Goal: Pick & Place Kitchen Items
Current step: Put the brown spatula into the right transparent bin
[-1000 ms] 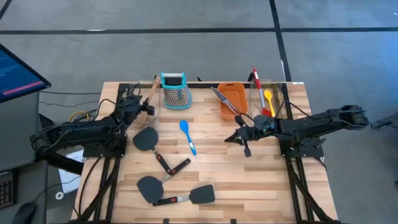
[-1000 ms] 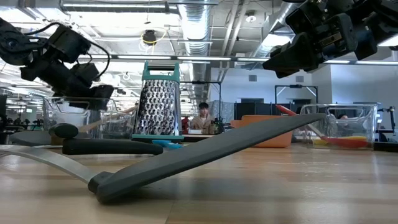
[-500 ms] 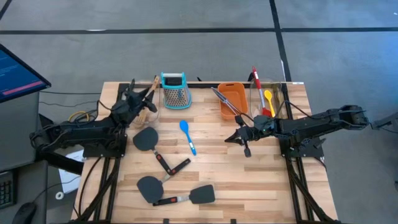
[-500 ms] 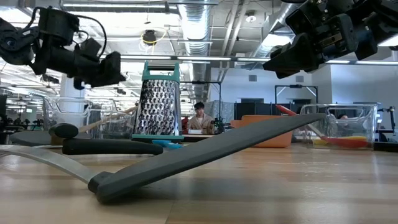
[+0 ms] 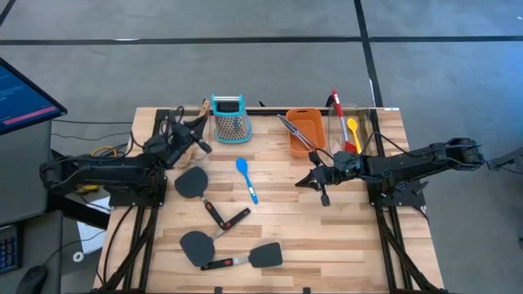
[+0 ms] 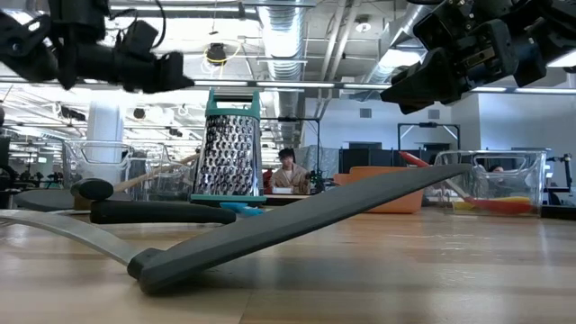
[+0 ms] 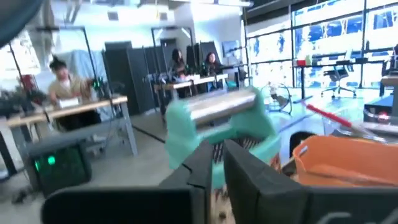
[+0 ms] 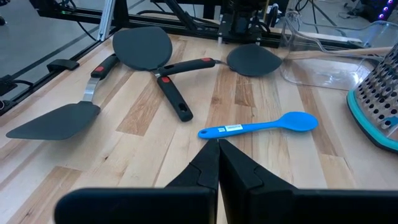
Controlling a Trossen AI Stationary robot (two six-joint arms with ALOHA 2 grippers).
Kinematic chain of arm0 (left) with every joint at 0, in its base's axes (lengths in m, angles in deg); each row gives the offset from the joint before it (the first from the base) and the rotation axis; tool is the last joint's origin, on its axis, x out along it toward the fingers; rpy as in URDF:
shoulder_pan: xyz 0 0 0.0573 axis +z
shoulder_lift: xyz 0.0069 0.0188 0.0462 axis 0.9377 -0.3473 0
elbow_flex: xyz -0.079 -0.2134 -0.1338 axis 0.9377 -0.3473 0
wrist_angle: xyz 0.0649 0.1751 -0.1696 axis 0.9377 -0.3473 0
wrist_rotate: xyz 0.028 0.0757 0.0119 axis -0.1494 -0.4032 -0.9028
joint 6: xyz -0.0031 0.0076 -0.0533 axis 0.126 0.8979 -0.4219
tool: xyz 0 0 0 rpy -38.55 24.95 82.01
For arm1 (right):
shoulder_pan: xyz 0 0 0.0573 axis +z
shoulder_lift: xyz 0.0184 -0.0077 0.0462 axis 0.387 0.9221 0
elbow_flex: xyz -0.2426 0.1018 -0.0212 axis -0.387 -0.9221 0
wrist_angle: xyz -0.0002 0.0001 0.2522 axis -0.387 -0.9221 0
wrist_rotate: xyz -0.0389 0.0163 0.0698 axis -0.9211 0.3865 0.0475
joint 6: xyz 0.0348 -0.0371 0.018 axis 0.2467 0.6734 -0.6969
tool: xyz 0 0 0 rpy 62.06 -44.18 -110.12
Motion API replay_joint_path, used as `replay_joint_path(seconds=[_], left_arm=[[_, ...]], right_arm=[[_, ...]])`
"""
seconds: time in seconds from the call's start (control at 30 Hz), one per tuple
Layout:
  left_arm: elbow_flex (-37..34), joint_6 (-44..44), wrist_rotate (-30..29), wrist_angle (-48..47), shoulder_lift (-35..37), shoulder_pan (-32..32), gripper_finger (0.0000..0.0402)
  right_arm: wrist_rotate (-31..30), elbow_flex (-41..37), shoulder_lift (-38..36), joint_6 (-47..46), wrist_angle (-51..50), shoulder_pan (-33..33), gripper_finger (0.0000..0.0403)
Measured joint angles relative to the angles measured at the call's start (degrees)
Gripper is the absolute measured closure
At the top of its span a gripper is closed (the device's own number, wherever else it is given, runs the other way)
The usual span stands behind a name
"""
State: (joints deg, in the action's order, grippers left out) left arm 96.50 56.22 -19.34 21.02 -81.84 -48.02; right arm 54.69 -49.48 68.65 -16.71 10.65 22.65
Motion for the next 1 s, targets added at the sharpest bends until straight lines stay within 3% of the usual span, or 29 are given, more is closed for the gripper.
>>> replay_joint_path(seconds=[0.3, 0.47, 0.67, 1.0], left_arm=[[4.94, 5.36, -0.65, -0.59, 0.0, -8.97, 0.0399], [7.5, 4.67, -2.54, -7.58, 0.0, -15.53, 0.04], [9.82, -2.51, -2.51, -15.25, 0.0, -25.75, 0.04], [9.95, -14.59, -2.03, -16.81, 0.0, -45.1, 0.04]], right_arm=[[0.0, 0.0, 0.0, 0.0, -0.02, 0.0, 0.0403], [0.0, 0.0, 0.02, 0.0, -0.04, 0.0, 0.0403], [0.0, 0.0, 0.0, 0.0, -0.04, 0.0, 0.0403], [0.0, 0.0, 0.0, -3.18, 0.2, 0.11, 0.0403]])
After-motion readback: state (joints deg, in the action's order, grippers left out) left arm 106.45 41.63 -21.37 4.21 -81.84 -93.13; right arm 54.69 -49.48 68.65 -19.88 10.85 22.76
